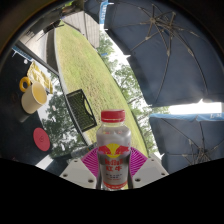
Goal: Pour water
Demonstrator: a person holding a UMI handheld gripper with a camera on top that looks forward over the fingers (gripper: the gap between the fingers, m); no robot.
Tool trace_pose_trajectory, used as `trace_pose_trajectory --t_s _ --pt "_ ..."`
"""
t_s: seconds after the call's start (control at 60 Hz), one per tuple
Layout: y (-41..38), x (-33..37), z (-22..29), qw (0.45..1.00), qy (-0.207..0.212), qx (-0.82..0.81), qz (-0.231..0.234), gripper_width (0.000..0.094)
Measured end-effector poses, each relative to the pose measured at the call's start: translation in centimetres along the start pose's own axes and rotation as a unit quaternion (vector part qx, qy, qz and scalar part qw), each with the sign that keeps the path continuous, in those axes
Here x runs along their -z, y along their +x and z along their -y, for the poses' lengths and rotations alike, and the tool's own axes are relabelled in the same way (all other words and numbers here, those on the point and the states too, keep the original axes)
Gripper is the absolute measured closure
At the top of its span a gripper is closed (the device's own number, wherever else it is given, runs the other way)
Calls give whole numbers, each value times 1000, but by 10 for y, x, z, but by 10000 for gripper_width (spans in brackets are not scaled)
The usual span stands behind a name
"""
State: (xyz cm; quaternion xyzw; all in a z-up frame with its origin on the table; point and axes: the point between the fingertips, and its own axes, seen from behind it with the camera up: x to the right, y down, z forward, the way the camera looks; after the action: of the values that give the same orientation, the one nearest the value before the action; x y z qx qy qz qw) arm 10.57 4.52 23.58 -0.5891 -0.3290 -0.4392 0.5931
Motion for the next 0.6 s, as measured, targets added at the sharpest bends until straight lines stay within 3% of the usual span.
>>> trace_pose_trajectory --t_s 0.067,0.183,0.383,0.55,0.6 --pt "-24 -20 50 993 30 114 -4 589" --pt "-73 -59 88 953 51 298 -3 589" --pt "-147 -93 114 806 109 581 -33 589" --pt "-169 -112 97 791 106 602 -24 588" --pt "-140 -115 96 816 104 568 -20 587"
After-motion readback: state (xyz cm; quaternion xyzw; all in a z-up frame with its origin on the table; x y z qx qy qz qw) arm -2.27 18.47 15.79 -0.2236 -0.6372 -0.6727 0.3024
